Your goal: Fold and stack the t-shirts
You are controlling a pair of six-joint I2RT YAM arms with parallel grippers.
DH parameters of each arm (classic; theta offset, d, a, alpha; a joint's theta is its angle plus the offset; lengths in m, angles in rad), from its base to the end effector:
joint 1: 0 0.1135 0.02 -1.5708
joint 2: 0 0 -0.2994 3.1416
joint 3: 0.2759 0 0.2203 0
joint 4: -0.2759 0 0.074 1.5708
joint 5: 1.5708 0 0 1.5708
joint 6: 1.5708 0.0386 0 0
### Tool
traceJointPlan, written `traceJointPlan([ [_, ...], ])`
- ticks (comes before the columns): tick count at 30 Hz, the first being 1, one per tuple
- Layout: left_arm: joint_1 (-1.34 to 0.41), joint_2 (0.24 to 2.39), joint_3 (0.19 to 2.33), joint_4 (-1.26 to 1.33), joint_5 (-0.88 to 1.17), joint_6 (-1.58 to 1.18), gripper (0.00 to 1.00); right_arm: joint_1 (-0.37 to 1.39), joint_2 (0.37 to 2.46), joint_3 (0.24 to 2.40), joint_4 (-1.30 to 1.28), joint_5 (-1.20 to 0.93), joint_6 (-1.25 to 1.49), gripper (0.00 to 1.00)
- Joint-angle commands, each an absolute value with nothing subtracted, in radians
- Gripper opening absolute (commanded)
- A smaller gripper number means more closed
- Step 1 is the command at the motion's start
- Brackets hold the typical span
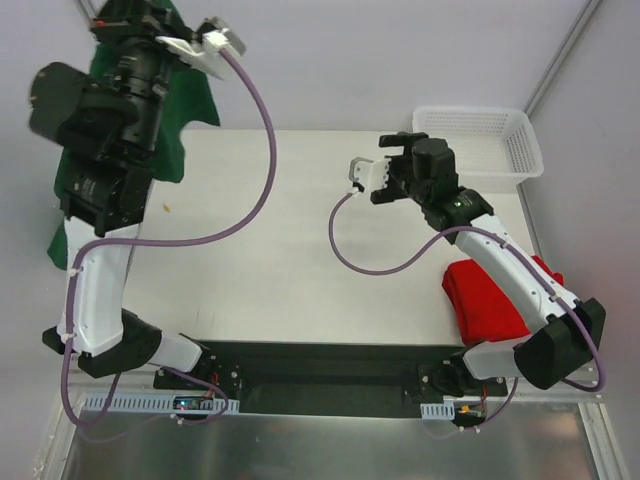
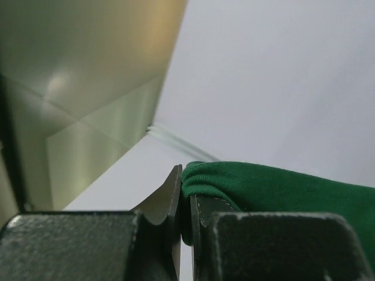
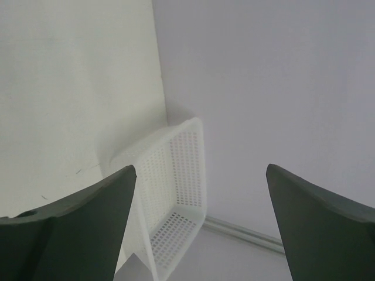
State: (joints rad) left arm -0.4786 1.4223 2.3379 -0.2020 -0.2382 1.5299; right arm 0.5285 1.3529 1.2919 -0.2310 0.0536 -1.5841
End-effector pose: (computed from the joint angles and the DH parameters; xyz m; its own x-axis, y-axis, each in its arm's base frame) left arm 0.1299 -0.0571 0.6872 0.3127 0.9316 -0.1852 -0.5687 0.3398 0.7491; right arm 0.2414 0.1385 0.4204 0.4625 -0.8862 0.0282 -0.2425 -0.1569 -0.9574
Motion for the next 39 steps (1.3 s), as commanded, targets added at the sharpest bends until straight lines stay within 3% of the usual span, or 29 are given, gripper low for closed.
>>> traceJointPlan([
  [1, -0.529, 1.405, 2.191, -0.156, -0.164, 1.436, 0.02, 0.493, 1.310, 1.365, -0.127, 0.113, -1.594, 0.96],
  [7, -0.558, 1.384, 1.994, -0.158, -0.184, 1.311, 0.00, 0.434, 1.275, 1.390, -0.129, 0.126, -1.611, 0.96],
  [20, -0.468, 1.523, 2.376, -0.032, -0.320, 1.479, 0.00, 0.407, 1.301, 1.416, -0.123, 0.130, -1.629, 0.96],
  [25, -0.411, 1.305, 2.011, -0.037, -0.423, 1.408, 0.00, 0.408, 1.327, 1.436, -0.120, 0.137, -1.634, 0.96],
  [28, -0.368, 1.209, 1.928, -0.035, -0.477, 1.430, 0.00, 0.408, 1.341, 1.443, -0.118, 0.141, -1.640, 0.96],
  [39, -0.295, 1.219, 2.130, -0.038, -0.422, 1.603, 0.00, 0.422, 1.400, 1.483, -0.100, 0.143, -1.644, 0.96],
])
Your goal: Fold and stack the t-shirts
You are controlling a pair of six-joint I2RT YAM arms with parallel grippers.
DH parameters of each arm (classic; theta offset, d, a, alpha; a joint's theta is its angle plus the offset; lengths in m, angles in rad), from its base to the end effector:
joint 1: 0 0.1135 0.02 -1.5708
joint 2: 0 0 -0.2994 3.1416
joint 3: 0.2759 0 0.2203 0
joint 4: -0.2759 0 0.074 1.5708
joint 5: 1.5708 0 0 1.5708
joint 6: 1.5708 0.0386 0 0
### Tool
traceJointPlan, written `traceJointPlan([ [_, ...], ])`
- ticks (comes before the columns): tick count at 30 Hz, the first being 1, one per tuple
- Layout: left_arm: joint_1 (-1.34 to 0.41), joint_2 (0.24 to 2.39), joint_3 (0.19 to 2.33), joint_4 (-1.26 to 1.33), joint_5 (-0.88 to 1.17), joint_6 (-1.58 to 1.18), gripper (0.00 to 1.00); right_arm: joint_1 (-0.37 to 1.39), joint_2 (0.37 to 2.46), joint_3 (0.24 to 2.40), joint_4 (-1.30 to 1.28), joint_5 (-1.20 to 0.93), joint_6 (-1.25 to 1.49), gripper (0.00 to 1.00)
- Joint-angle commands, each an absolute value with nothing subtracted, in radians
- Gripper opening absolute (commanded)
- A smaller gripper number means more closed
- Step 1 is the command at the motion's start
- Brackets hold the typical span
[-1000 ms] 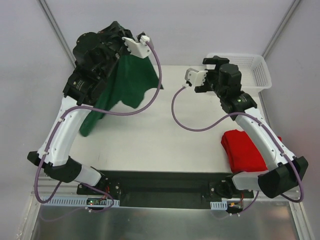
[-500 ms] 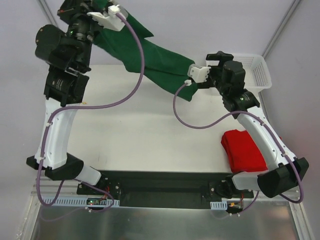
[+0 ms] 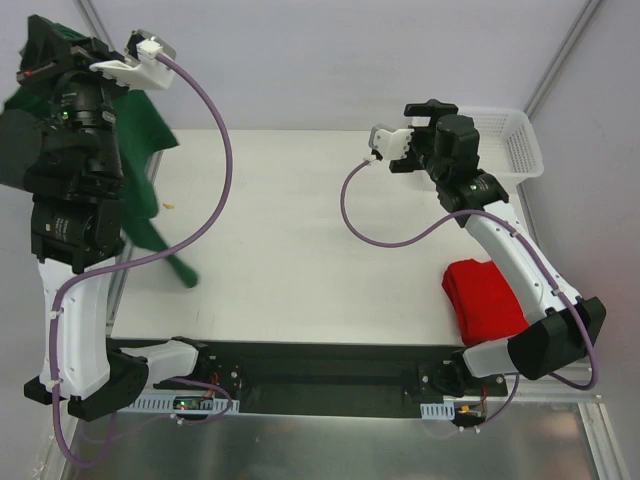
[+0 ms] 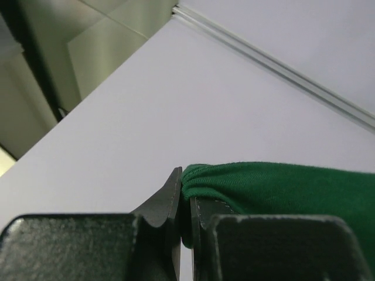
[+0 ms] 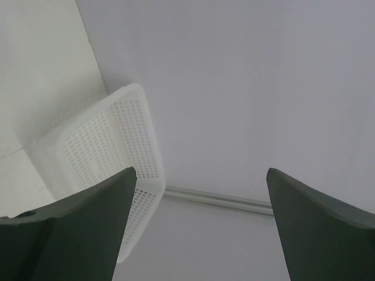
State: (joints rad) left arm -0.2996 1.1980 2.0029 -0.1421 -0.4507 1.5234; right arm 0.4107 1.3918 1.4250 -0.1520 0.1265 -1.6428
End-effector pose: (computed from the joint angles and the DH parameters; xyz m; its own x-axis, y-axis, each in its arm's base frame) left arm 0.1008 -0.0136 0.6536 -0.0345 0.9517 -0.3051 -0.5902 0.2269 0.7747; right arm 0.2660 0.1105 0.4618 0.2883 -0.9536 0.0863 -0.0882 -0.1162 -0.9893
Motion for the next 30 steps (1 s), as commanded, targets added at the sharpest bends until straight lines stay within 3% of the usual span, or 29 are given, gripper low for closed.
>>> traceJointPlan([
  [1, -0.295, 1.227, 2.138, -0.049, -0.411, 1.598, 0.00, 0.422, 1.405, 1.485, -0.092, 0.143, -1.647, 0.96],
  [8, -0.333, 1.209, 1.948, -0.170, -0.406, 1.349, 0.00, 0.429, 1.419, 1.486, -0.072, 0.160, -1.663, 0.96],
  [12, -0.447, 1.186, 1.754, -0.328, -0.388, 1.076, 0.00, 0.426, 1.419, 1.486, -0.066, 0.160, -1.687, 0.96],
  [20, -0.673, 1.383, 1.601, -0.478, -0.137, 0.642, 0.03, 0.425, 1.437, 1.517, -0.046, 0.163, -1.715, 0.96],
  [21, -0.692, 1.422, 1.653, -0.523, -0.079, 0.617, 0.17, 0.426, 1.443, 1.516, -0.046, 0.166, -1.718, 0.96],
  [22, -0.737, 1.463, 1.695, -0.569, -0.057, 0.605, 0.66, 0.425, 1.442, 1.516, -0.046, 0.170, -1.724, 0.96],
  [23, -0.752, 1.550, 1.750, -0.628, -0.028, 0.603, 0.99, 0.425, 1.440, 1.508, -0.046, 0.175, -1.735, 0.96],
  [26, -0.732, 1.647, 2.016, -0.878, 0.018, 0.559, 0.99, 0.426, 1.430, 1.503, -0.052, 0.163, -1.747, 0.96],
  [30, -0.675, 1.548, 2.030, -0.916, 0.015, 0.551, 0.99, 0.431, 1.431, 1.531, -0.115, 0.152, -1.703, 0.96],
])
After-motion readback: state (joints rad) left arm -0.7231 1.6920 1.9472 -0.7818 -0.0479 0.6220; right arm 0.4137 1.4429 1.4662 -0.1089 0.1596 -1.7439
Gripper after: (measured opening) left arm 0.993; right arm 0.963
